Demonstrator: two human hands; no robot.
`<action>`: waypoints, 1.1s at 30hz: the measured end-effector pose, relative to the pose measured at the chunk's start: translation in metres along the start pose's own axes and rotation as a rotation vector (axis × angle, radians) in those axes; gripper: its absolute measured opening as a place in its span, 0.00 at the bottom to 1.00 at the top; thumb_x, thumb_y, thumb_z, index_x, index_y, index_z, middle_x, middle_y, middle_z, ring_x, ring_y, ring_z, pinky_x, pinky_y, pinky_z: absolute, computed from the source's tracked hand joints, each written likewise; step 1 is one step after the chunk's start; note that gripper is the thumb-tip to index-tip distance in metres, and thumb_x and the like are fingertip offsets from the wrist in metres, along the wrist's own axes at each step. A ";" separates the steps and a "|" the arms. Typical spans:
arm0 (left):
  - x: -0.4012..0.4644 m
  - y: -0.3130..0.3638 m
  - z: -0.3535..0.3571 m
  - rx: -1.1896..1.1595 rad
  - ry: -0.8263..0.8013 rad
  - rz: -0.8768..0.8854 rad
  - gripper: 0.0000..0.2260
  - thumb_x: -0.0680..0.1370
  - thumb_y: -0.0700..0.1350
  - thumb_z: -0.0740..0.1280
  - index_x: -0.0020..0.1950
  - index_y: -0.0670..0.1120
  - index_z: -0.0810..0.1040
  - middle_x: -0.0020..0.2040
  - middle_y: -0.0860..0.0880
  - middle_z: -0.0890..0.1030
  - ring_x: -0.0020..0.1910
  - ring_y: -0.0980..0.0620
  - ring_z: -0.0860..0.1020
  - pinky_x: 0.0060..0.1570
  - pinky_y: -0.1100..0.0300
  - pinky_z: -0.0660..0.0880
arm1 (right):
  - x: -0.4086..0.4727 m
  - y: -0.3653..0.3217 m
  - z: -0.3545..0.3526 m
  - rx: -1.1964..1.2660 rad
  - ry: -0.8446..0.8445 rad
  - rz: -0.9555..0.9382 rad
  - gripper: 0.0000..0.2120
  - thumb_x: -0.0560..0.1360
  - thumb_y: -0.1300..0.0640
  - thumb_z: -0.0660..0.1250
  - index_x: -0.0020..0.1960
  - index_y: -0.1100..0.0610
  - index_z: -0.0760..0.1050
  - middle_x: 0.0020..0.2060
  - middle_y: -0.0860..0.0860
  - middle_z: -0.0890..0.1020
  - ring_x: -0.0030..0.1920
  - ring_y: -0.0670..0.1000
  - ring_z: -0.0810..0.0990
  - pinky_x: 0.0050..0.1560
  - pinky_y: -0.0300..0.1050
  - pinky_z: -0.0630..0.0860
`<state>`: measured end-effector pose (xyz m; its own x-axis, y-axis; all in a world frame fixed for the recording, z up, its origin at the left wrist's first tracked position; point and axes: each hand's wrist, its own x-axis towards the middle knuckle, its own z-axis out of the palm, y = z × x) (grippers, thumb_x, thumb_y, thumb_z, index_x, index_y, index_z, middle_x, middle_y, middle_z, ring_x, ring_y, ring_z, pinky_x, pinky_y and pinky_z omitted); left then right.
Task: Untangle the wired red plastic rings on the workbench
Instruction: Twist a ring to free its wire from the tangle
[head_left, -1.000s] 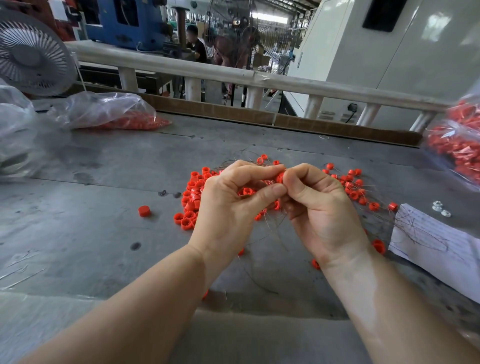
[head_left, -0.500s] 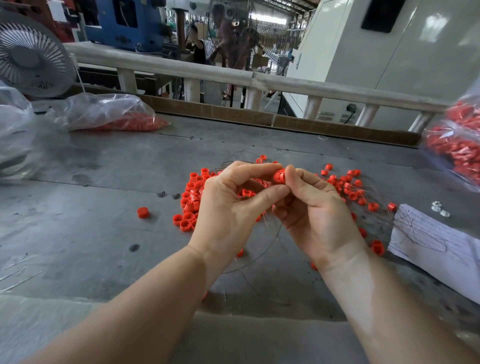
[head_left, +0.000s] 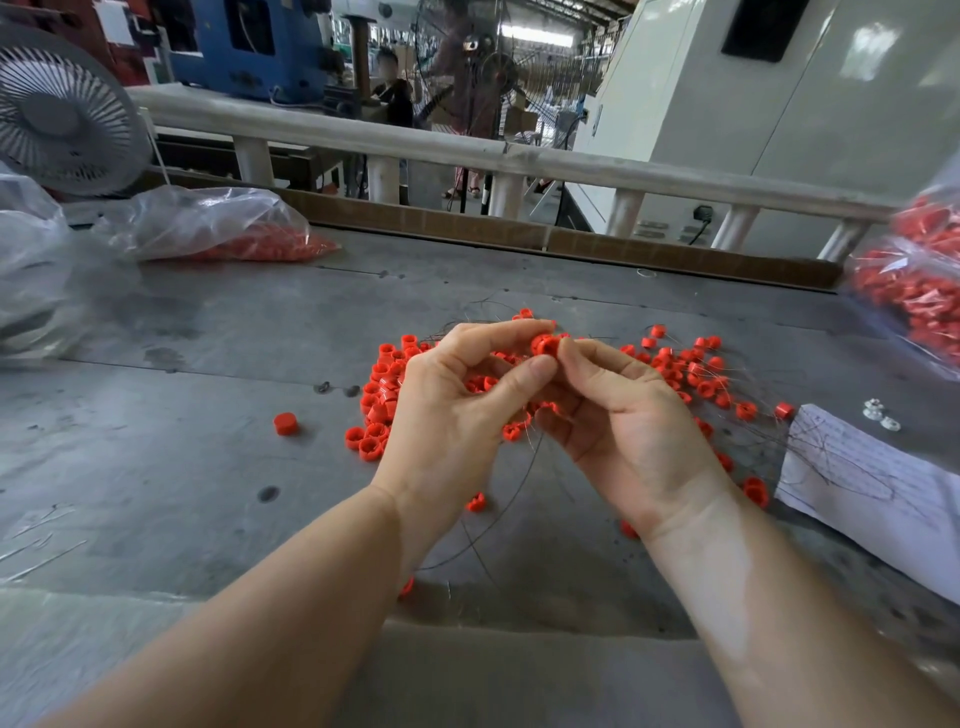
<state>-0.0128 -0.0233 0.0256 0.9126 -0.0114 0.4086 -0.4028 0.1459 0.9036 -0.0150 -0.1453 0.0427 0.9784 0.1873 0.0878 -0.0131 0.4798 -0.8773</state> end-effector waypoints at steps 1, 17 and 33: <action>0.000 0.000 0.000 0.006 0.004 -0.003 0.09 0.68 0.48 0.71 0.48 0.54 0.83 0.43 0.46 0.80 0.40 0.52 0.77 0.39 0.66 0.74 | 0.001 0.001 -0.001 -0.016 -0.004 0.003 0.08 0.67 0.59 0.65 0.33 0.56 0.82 0.34 0.54 0.85 0.34 0.48 0.84 0.30 0.37 0.76; -0.001 0.004 0.000 0.094 0.032 0.055 0.11 0.70 0.37 0.72 0.48 0.50 0.82 0.44 0.43 0.82 0.45 0.49 0.81 0.50 0.61 0.77 | 0.005 0.012 -0.007 -0.308 0.139 -0.304 0.04 0.65 0.58 0.70 0.38 0.57 0.82 0.41 0.63 0.83 0.49 0.69 0.80 0.52 0.57 0.77; -0.003 0.001 0.004 0.089 0.061 0.084 0.08 0.69 0.46 0.71 0.47 0.53 0.82 0.44 0.49 0.83 0.46 0.57 0.81 0.47 0.69 0.74 | 0.004 0.013 -0.005 -0.357 0.120 -0.397 0.03 0.63 0.59 0.71 0.35 0.53 0.83 0.31 0.49 0.84 0.33 0.45 0.81 0.36 0.36 0.77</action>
<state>-0.0161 -0.0266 0.0258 0.8771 0.0582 0.4768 -0.4797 0.0552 0.8757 -0.0101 -0.1422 0.0295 0.9109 -0.0585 0.4084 0.4122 0.1692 -0.8953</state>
